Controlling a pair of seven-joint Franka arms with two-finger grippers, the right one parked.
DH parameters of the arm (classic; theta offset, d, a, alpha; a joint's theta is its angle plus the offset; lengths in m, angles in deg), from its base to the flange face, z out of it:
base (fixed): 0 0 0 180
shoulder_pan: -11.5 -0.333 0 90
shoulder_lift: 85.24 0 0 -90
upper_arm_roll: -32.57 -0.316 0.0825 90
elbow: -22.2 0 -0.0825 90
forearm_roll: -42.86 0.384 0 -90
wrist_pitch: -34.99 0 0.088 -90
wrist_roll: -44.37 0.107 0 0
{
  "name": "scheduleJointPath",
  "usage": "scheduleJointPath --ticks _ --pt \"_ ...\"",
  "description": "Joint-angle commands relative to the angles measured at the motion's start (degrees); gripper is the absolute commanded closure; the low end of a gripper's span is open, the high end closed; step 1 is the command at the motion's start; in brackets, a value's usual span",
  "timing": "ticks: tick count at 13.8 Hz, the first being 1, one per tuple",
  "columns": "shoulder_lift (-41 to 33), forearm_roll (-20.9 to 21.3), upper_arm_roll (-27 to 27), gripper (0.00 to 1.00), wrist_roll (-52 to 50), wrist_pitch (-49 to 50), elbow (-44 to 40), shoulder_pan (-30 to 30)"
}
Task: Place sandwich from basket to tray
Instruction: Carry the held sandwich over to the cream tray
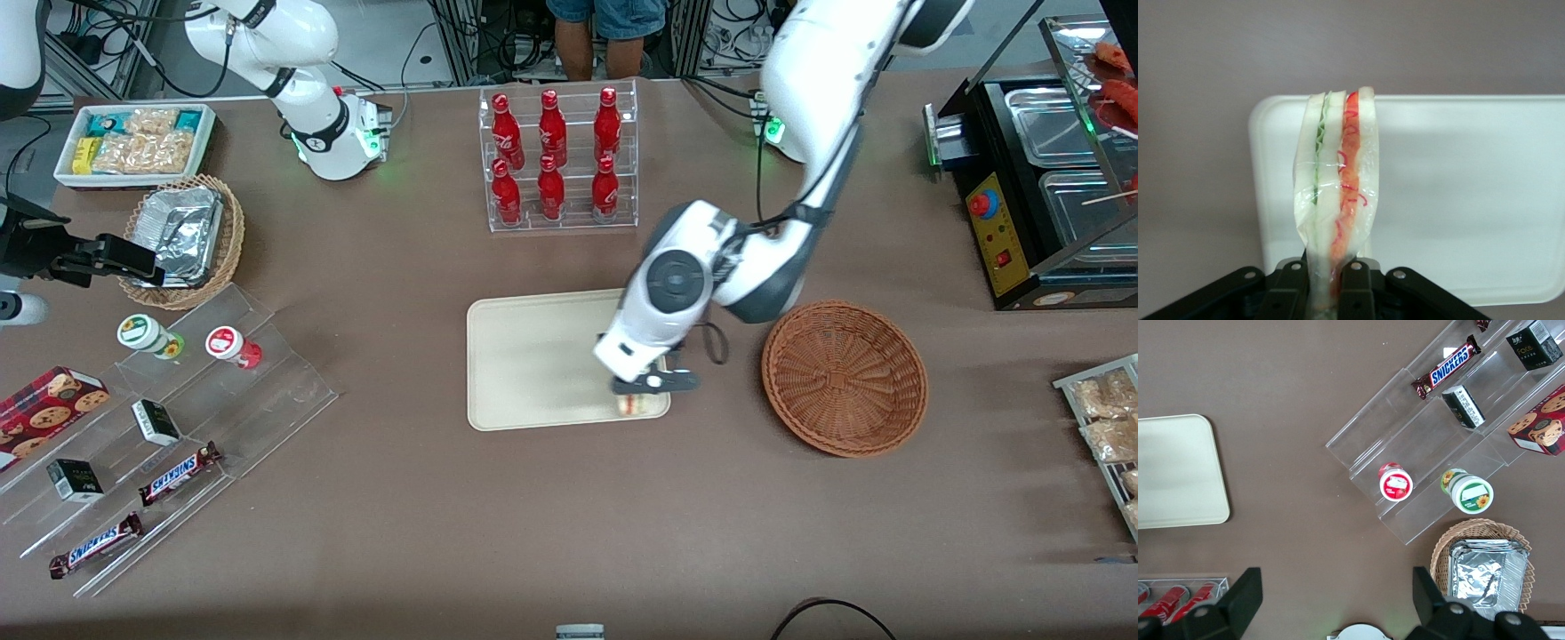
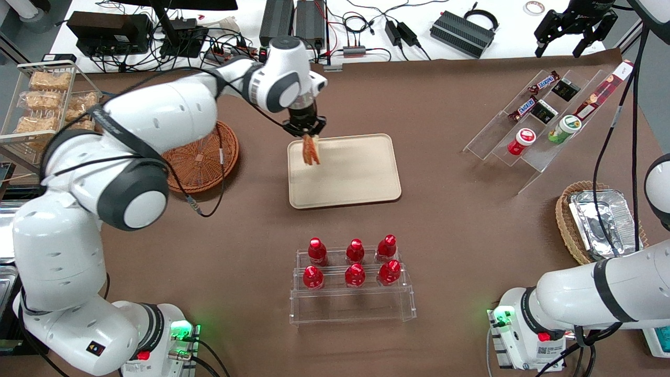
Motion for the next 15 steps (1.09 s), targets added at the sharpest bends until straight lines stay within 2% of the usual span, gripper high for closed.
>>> scheduleJointPath --ticks 1,6,15 --pt "7.7 -0.3 -1.0 1.00 -5.6 1.6 -10.4 5.0" --pt "15.4 0.6 -1.3 1.00 -7.3 1.8 -18.0 9.1" --pt "15.0 2.2 -1.6 1.00 -8.1 7.9 -19.9 9.2"
